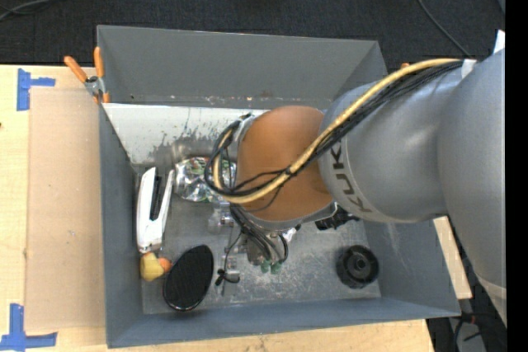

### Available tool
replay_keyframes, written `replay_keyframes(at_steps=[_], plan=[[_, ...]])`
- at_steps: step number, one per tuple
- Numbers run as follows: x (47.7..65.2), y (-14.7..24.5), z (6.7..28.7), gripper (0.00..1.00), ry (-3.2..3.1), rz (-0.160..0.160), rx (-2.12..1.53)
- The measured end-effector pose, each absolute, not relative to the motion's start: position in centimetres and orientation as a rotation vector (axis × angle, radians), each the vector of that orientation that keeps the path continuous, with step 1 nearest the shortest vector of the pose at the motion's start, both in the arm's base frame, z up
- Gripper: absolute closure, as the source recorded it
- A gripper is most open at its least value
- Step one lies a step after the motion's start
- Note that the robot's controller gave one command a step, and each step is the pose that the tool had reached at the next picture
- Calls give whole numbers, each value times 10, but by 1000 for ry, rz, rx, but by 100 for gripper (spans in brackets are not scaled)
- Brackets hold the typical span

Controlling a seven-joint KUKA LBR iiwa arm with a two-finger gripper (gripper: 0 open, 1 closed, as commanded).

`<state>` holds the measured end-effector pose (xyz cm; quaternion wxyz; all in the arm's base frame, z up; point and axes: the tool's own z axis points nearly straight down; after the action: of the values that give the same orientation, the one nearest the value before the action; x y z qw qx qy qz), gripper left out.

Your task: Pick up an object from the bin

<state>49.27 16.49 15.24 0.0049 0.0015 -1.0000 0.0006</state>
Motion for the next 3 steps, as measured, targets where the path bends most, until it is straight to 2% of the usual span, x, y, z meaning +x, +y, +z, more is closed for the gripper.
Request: replay_keyframes(at_steps=[1, 2, 3], plan=[[495, 164, 156, 0, -3139, 0, -3], [485, 179, 93, 0, -3074, -2, 647], [477, 187, 147, 0, -2986, -3, 960]])
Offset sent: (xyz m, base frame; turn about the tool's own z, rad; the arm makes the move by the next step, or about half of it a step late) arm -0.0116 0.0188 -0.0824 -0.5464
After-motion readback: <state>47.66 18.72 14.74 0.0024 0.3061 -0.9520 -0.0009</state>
